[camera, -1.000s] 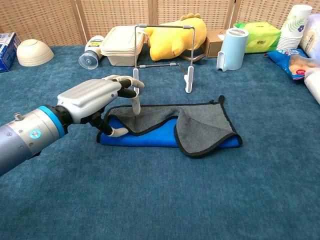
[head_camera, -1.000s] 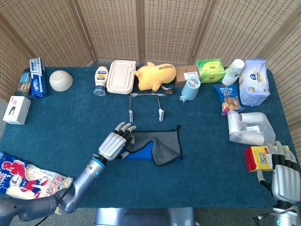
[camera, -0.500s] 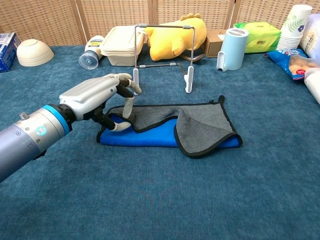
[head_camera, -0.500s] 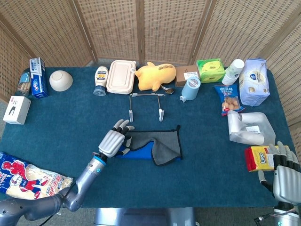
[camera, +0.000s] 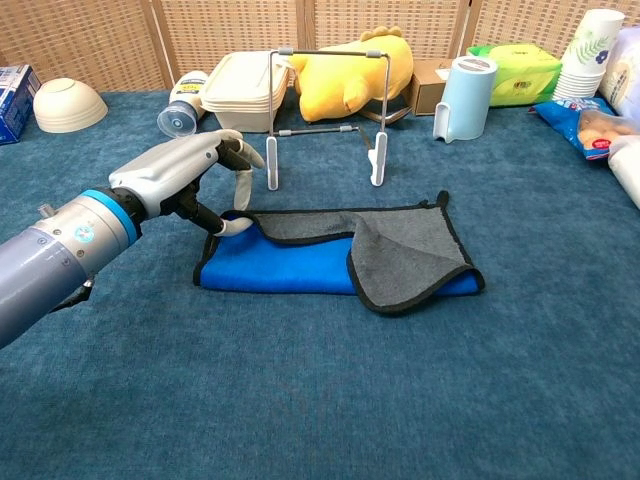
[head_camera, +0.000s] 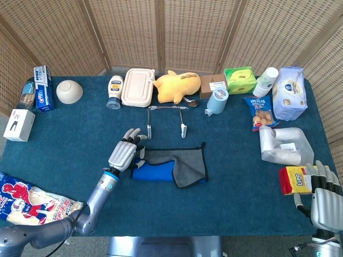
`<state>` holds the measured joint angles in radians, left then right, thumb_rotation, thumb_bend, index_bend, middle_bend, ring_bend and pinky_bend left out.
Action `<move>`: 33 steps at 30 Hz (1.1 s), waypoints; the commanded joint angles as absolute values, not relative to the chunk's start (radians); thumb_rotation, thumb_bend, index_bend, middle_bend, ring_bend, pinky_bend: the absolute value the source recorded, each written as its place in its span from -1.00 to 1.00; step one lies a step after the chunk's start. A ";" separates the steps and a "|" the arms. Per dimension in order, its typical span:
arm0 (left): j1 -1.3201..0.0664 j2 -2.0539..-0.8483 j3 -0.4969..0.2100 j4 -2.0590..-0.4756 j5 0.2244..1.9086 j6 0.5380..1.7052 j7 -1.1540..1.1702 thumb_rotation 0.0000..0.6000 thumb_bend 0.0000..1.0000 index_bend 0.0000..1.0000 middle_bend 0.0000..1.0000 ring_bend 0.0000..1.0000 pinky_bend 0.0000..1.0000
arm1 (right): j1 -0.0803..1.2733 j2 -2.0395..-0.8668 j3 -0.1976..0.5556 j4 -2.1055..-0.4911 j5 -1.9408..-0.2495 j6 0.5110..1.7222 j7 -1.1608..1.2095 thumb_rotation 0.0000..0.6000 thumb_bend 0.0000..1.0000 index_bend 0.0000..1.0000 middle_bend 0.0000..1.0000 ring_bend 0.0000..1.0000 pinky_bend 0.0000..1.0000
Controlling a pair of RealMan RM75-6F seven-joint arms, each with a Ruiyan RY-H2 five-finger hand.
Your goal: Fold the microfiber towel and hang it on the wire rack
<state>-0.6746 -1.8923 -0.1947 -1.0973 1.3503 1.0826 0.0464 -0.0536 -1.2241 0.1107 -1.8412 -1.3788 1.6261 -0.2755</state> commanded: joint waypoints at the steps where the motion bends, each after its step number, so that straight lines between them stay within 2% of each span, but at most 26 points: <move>1: -0.679 -1.901 -0.202 -1.086 1.341 1.078 0.051 1.00 -0.22 0.26 -0.51 -1.00 -1.00 | -0.055 -1.223 0.110 -1.842 -1.379 1.628 -0.275 1.00 -0.38 -0.80 -0.91 -1.00 -1.00; 9: -0.688 -1.928 -0.219 -1.043 1.326 1.081 0.048 1.00 -0.22 0.19 -0.53 -1.00 -1.00 | -0.058 -1.220 0.110 -1.844 -1.381 1.631 -0.274 1.00 -0.38 -0.80 -0.91 -1.00 -1.00; 19: -0.677 -1.962 -0.228 -0.992 1.319 1.124 0.051 1.00 -0.17 -0.12 -0.63 -1.00 -1.00 | -0.057 -1.219 0.112 -1.847 -1.378 1.629 -0.278 1.00 -0.38 -0.80 -0.91 -1.00 -1.00; 33: -0.653 -1.959 -0.224 -0.986 1.292 1.129 0.102 1.00 -0.17 -0.19 -0.68 -1.00 -1.00 | -0.062 -1.218 0.109 -1.850 -1.377 1.632 -0.280 1.00 -0.38 -0.80 -0.91 -1.00 -1.00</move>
